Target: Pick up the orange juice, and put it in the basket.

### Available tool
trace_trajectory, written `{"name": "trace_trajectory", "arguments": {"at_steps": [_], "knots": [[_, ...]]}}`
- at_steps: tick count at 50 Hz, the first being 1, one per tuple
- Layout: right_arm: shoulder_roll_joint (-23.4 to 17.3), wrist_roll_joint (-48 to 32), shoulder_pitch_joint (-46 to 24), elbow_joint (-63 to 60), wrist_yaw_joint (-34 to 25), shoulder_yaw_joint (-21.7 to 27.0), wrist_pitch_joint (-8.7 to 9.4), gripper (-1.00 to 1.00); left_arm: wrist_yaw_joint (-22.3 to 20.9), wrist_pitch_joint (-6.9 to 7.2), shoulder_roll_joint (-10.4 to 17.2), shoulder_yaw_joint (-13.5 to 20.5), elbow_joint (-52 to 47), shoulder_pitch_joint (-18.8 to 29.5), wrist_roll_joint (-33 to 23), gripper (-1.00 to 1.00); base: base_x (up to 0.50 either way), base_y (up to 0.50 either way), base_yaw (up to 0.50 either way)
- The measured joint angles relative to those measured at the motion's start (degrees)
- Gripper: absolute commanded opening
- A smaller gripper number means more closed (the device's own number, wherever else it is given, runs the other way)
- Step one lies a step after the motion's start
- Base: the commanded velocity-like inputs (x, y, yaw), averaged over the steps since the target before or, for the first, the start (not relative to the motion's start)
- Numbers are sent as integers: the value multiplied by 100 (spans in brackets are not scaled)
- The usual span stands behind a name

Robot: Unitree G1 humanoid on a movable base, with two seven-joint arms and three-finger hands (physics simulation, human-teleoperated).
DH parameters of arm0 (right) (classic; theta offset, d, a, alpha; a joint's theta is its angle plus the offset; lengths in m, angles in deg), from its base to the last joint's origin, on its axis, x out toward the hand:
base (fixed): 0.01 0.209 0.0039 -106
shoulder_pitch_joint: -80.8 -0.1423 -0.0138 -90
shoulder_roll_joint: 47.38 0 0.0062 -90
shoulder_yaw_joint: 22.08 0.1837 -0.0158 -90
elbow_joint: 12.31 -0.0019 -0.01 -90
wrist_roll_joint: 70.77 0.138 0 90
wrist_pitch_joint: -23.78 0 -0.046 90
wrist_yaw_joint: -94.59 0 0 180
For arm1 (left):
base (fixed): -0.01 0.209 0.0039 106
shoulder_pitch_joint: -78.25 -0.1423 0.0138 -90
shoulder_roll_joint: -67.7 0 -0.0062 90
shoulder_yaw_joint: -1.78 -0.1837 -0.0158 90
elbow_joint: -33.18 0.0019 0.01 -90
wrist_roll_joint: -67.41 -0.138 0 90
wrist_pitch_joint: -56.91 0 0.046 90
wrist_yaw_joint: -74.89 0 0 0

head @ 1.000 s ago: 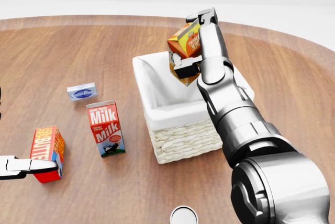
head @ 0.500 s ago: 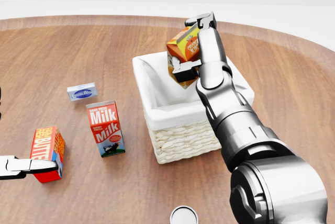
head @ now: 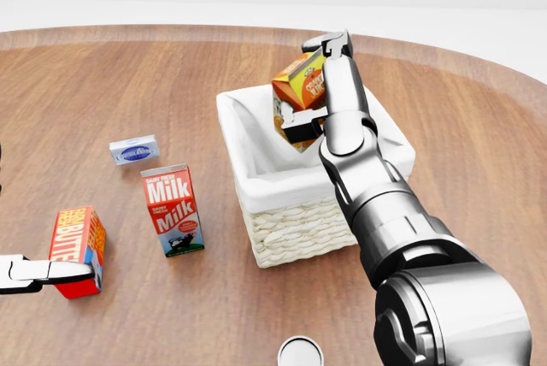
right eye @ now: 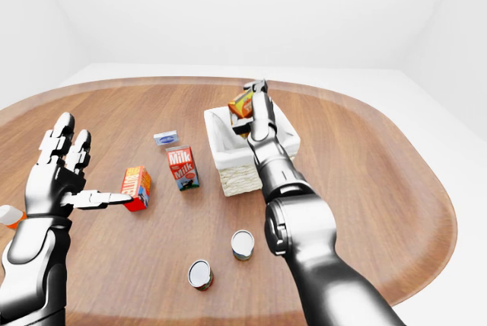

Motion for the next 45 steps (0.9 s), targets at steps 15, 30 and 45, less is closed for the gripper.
{"name": "trace_trajectory", "arguments": {"at_steps": [15,30,45], "knots": [[37,-60,104,8,53,44,0,-100,-3,0,-1,4,-16,-3,6,100,0,0,0],[82,-60,152,8,54,83,0,-100,-7,0,-6,4,-29,-13,7,100,0,0,0],[130,-77,205,11,47,107,0,-100,-9,0,-8,5,-34,-15,9,100,0,0,0]]}}
